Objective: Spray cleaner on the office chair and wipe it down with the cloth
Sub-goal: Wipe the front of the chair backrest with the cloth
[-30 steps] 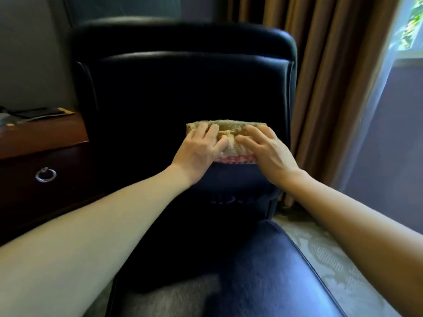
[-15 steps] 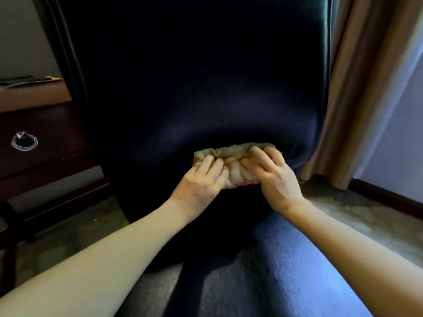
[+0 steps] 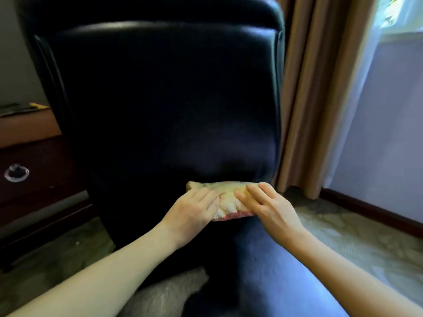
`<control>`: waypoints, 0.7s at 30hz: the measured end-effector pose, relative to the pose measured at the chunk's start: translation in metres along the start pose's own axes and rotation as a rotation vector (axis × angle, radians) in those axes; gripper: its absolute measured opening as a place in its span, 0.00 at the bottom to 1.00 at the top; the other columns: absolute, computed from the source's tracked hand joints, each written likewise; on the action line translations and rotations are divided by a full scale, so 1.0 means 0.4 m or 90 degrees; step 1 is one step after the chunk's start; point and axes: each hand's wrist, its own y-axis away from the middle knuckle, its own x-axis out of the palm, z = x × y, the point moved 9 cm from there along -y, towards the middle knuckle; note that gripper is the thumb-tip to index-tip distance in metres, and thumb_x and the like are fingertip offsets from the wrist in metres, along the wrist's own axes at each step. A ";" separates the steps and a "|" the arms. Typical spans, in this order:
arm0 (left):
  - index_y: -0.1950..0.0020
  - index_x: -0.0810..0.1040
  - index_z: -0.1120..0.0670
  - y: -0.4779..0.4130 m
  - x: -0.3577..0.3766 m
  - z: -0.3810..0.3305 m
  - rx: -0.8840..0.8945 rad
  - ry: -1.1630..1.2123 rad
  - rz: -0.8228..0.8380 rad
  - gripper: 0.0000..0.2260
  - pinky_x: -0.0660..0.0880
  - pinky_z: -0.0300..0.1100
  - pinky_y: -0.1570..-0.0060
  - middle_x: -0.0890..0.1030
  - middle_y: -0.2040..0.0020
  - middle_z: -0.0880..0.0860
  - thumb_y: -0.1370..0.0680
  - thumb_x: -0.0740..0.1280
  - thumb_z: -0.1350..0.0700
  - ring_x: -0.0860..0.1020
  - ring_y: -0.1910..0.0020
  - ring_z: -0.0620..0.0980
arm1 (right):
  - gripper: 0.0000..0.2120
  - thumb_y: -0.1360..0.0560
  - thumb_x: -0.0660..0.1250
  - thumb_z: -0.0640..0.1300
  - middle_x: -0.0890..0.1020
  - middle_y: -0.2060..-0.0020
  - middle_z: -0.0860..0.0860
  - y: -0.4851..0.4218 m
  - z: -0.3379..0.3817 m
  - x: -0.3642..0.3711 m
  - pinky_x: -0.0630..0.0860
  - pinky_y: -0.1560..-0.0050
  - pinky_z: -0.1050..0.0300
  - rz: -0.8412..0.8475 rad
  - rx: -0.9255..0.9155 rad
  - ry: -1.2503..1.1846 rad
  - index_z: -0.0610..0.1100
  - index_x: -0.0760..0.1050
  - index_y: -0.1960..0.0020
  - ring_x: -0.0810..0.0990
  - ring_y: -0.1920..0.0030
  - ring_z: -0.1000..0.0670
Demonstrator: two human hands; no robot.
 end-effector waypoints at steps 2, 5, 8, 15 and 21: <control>0.55 0.82 0.57 -0.104 -0.091 0.025 -0.012 -0.005 -0.053 0.12 0.75 0.45 0.59 0.81 0.56 0.54 0.23 0.58 0.65 0.79 0.60 0.53 | 0.14 0.22 0.57 0.35 0.79 0.55 0.44 -0.043 -0.058 -0.116 0.78 0.57 0.49 -0.048 0.003 0.023 0.40 0.79 0.43 0.76 0.58 0.41; 0.56 0.82 0.58 -0.259 -0.192 0.077 -0.030 -0.022 -0.108 0.11 0.76 0.45 0.59 0.82 0.57 0.54 0.26 0.60 0.66 0.79 0.60 0.53 | 0.15 0.23 0.57 0.40 0.80 0.49 0.44 -0.120 -0.160 -0.254 0.79 0.53 0.52 -0.094 0.034 0.055 0.41 0.78 0.40 0.74 0.50 0.42; 0.57 0.82 0.59 -0.361 -0.199 0.121 -0.038 -0.047 -0.091 0.10 0.78 0.47 0.59 0.82 0.56 0.56 0.28 0.61 0.66 0.80 0.57 0.57 | 0.17 0.24 0.60 0.41 0.78 0.44 0.44 -0.176 -0.247 -0.284 0.79 0.54 0.51 -0.078 0.084 0.073 0.44 0.76 0.36 0.73 0.46 0.42; 0.47 0.81 0.60 -0.287 -0.001 0.122 -0.050 -0.076 -0.048 0.12 0.78 0.52 0.50 0.80 0.44 0.60 0.27 0.63 0.65 0.79 0.48 0.62 | 0.19 0.25 0.66 0.36 0.72 0.35 0.41 -0.137 -0.294 -0.049 0.76 0.44 0.45 -0.069 0.189 -0.060 0.45 0.75 0.35 0.65 0.38 0.44; 0.48 0.81 0.59 -0.175 0.079 0.095 -0.050 -0.106 -0.125 0.08 0.74 0.51 0.50 0.81 0.44 0.58 0.23 0.63 0.65 0.79 0.48 0.61 | 0.20 0.28 0.70 0.35 0.71 0.35 0.42 -0.082 -0.223 0.060 0.77 0.48 0.46 -0.160 0.207 -0.037 0.44 0.76 0.37 0.62 0.37 0.44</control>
